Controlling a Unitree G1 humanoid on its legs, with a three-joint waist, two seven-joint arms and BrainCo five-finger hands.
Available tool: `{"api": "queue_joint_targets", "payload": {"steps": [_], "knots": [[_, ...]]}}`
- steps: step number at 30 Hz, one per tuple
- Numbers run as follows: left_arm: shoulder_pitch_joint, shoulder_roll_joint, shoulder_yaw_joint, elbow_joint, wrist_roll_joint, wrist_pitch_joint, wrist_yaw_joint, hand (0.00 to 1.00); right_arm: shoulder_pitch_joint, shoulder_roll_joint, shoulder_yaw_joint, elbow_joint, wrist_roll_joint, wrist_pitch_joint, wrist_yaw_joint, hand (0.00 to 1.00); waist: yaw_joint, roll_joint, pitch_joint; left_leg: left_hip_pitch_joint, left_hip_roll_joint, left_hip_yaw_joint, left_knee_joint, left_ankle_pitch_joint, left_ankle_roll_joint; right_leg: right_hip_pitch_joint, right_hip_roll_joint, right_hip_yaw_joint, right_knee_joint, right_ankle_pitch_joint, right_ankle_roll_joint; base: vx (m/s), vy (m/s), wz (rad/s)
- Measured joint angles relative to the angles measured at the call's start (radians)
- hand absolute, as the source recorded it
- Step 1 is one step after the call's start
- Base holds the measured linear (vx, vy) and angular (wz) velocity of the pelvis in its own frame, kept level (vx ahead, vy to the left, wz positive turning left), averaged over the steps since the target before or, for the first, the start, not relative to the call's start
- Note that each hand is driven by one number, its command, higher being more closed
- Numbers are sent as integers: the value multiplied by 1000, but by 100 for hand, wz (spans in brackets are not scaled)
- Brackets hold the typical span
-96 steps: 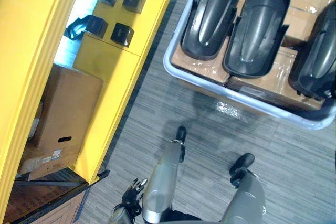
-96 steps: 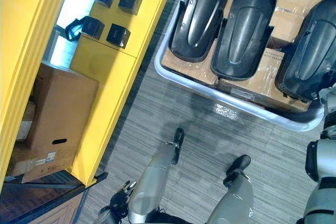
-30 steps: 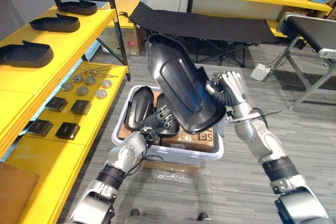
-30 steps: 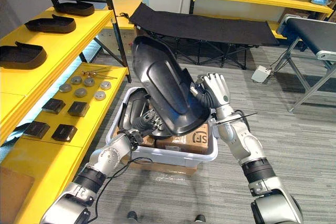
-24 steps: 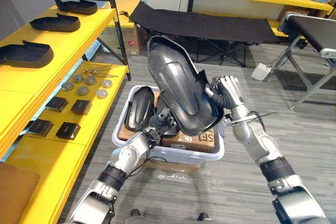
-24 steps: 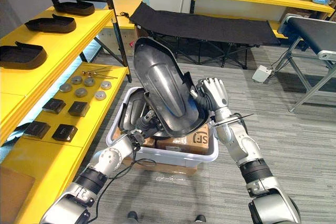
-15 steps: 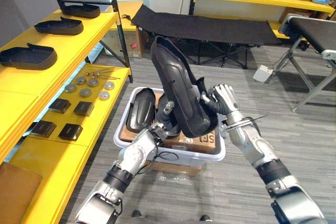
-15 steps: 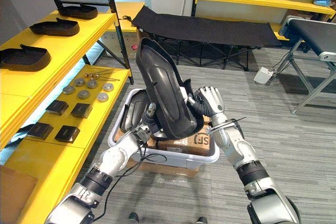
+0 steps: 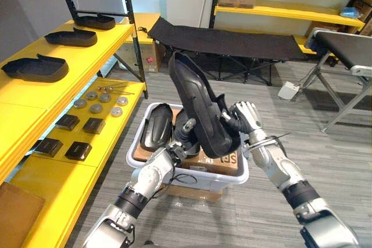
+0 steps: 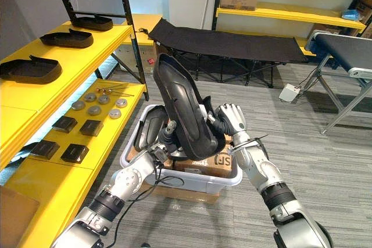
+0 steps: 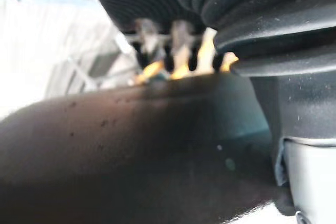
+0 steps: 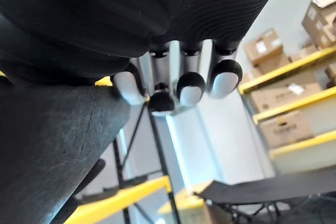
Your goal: Walk over and take plastic housings, then place them on the shelf
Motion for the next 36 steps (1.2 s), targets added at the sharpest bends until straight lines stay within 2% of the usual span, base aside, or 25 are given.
{"api": "queue_joint_targets", "payload": {"steps": [10, 17, 24, 25, 31, 36], "knots": [[25, 1, 8, 0, 28, 61, -6, 0, -13, -48, -27, -32, -75, -7, 28, 100, 0, 0, 0, 13, 1, 19, -6, 0, 0, 0, 1, 11, 0, 4, 0, -1, 3, -3], [42, -8, 10, 3, 37, 77, -2, 0, -55, -55, -45, -54, -82, -45, 45, 100, -15, -4, 0, 31, 0, 29, -21, 0, 0, 0, 1, 23, 0, 5, 1, -1, 5, -6], [42, -30, 10, 13, 39, 93, 4, 0, -57, -67, -45, -64, -114, -53, 47, 100, -22, -4, 0, 35, -1, 30, -30, 0, 0, 0, 1, 23, 0, 5, 1, 0, 0, 0], [42, -30, 10, 13, 39, 94, 4, 100, -57, -68, -45, -64, -114, -54, 47, 100, -23, -4, 0, 36, -1, 30, -31, 0, 0, 0, 1, 23, 0, 5, 1, 0, 0, 0], [42, -29, 11, 20, 28, 98, 1, 100, -69, -88, -44, -69, -133, -89, 47, 100, -26, -4, 0, 36, -1, 30, -31, 0, 0, 0, 1, 23, 0, 5, 1, 0, 0, 0], [48, -29, 10, 50, 80, 69, 33, 100, -69, -88, -44, -78, -133, -120, 47, 100, -28, -3, 0, 37, -1, 30, -31, 0, 0, 0, 1, 23, 0, 5, 1, 0, 0, 0]]}}
